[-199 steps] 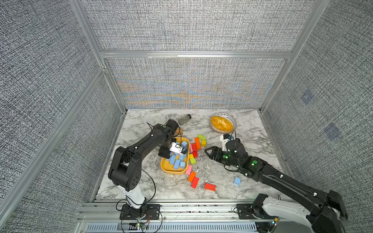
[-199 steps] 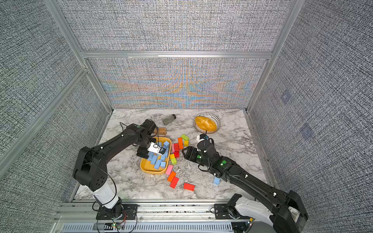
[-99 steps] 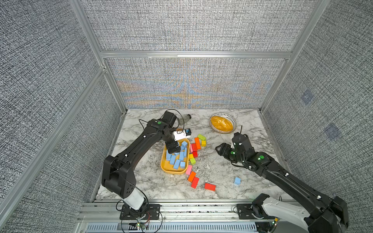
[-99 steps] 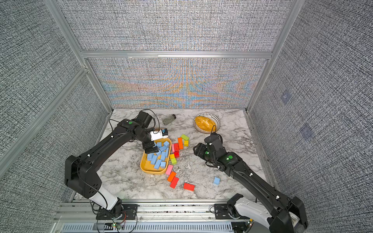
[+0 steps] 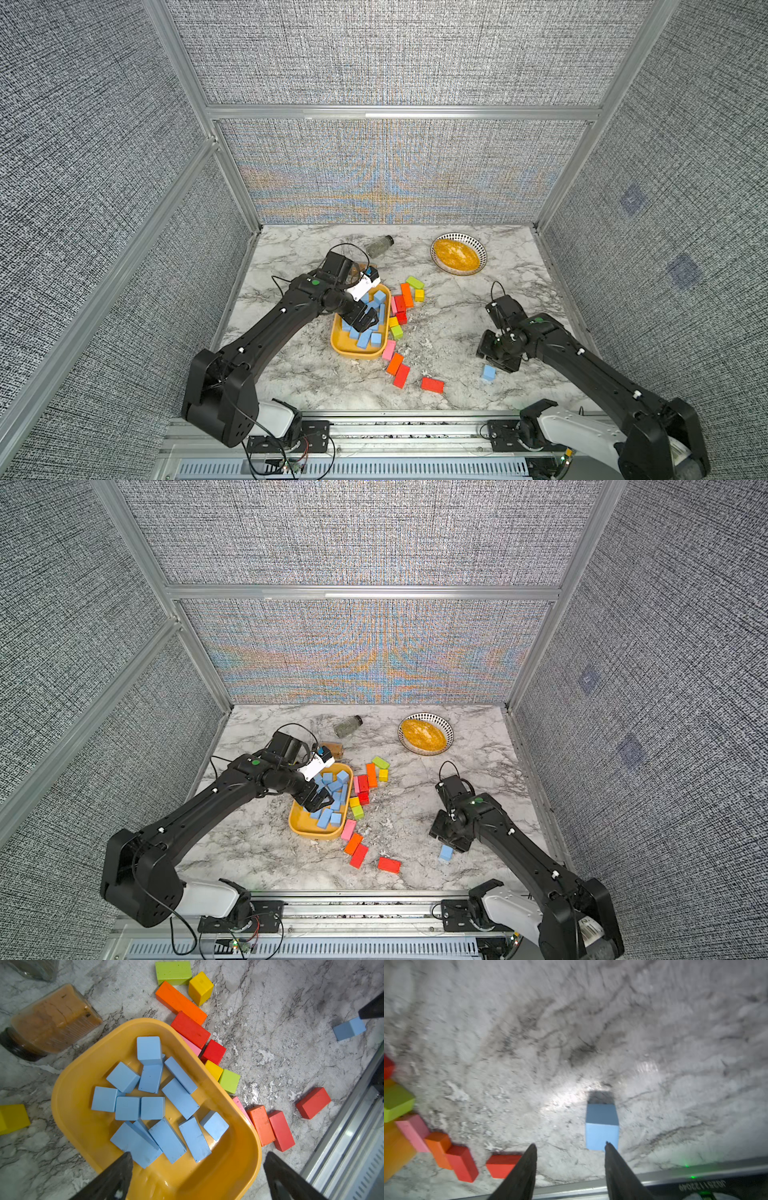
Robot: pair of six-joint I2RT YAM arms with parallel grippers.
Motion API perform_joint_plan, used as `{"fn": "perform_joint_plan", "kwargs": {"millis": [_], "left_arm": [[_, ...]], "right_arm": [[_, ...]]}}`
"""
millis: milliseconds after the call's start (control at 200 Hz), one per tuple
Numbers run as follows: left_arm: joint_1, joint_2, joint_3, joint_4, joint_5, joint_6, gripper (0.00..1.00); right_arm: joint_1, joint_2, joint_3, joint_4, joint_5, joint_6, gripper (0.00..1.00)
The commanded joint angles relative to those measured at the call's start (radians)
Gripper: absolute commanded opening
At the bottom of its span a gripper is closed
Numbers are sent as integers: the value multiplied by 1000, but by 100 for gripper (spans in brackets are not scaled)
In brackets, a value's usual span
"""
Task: Pick out the blue building blocks
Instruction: Pick up the building block from the center of the board.
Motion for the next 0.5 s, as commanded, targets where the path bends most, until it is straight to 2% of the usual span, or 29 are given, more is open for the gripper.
{"fn": "perform_joint_plan", "kwargs": {"millis": [0, 390, 440, 495], "left_arm": [[4, -33, -37, 87, 36, -59, 100], [14, -87, -93, 120, 89, -69, 100], [16, -85, -90, 120, 89, -69, 100], [17, -83, -88, 118, 91, -69, 100]], "right_arm": [[-2, 1, -24, -33, -2, 13, 54], [-31, 117, -70, 68, -4, -54, 56], [-30, 126, -74, 73, -4, -61, 52], [-30, 135, -76, 82, -8, -72, 39]]}}
